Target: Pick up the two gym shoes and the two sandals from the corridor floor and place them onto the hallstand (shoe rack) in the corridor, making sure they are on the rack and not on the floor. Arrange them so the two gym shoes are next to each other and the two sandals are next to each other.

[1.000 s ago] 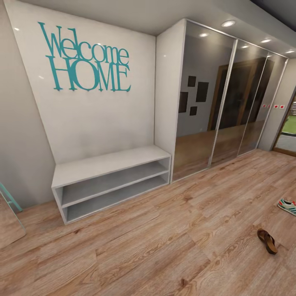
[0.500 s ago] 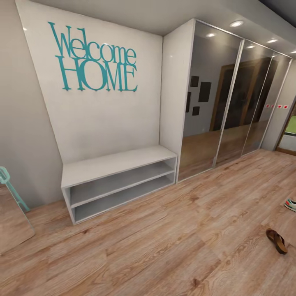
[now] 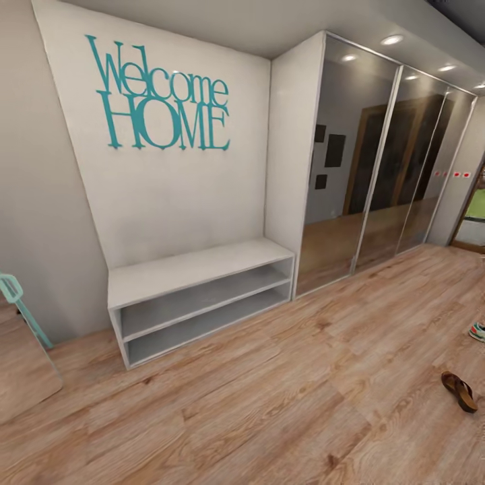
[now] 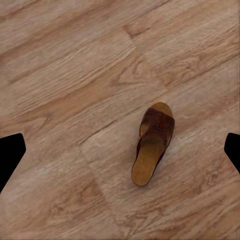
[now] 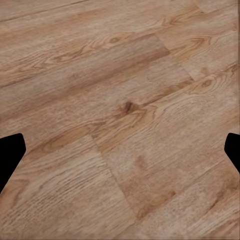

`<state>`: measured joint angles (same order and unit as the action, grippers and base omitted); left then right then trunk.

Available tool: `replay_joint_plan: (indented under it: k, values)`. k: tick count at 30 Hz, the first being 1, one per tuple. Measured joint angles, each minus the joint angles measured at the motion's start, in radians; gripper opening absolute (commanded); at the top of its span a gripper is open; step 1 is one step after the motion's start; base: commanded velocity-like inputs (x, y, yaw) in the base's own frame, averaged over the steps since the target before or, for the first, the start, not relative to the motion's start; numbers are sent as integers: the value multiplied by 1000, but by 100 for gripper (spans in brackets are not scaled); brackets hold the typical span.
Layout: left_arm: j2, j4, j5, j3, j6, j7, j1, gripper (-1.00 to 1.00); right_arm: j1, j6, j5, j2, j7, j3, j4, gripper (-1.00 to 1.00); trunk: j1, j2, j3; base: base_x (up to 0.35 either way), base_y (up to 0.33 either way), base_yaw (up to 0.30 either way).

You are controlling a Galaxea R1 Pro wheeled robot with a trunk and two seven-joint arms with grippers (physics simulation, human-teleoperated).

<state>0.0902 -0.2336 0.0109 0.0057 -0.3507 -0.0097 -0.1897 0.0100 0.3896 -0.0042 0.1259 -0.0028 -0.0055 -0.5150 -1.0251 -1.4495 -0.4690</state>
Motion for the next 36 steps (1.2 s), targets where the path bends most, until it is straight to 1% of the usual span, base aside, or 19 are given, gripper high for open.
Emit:
replay_joint_plan:
  k: [6,9,13,14,16,17,23,26,30,31,34,36]
  values:
    - [-2,-1,-2,-3,0,-1,0,100,0,0,0,0,0,0,-2,100,0,0,0,0,16,-194]
    - [0,-2,-3,-7,0,-1,-1,100,0,0,0,0,-1,0,-3,100,0,0,0,0,3,-72]
    - [1,-4,-3,-8,13,-2,-17,100,0,0,1,0,-2,1,-20,100,0,0,0,0,1,-25]
    - [2,1,-5,-9,27,-2,-65,100,5,-3,2,1,-2,1,-76,100,0,0,0,0,0,-6]
    - [3,5,-6,-11,40,-3,-103,100,8,-4,2,2,-1,0,-109,100,0,0,0,0,0,-4]
    - [4,8,-7,-11,59,-3,-131,100,12,-6,2,2,-1,0,-134,100,0,0,0,0,0,-3]
    - [3,6,-12,-12,158,-4,-204,100,23,-21,3,4,-1,0,-192,100,0,0,0,0,0,-1]
    - [3,2,-13,-13,208,-5,-229,100,37,-53,3,5,-1,0,-214,100,0,0,0,0,0,0]
    - [3,0,-14,-14,254,-6,-261,100,63,-124,3,6,-1,0,-242,100,0,0,0,0,0,0]
    - [4,0,-14,-14,274,-7,-286,100,92,-207,3,7,0,0,-269,100,0,0,0,0,0,0]
    - [4,0,-14,-14,282,-8,-297,100,118,-263,3,7,1,0,-292,100,0,0,0,0,0,0]
    - [4,0,-15,-14,283,-9,-299,100,124,-277,3,8,2,-1,-299,100,0,0,0,0,0,0]
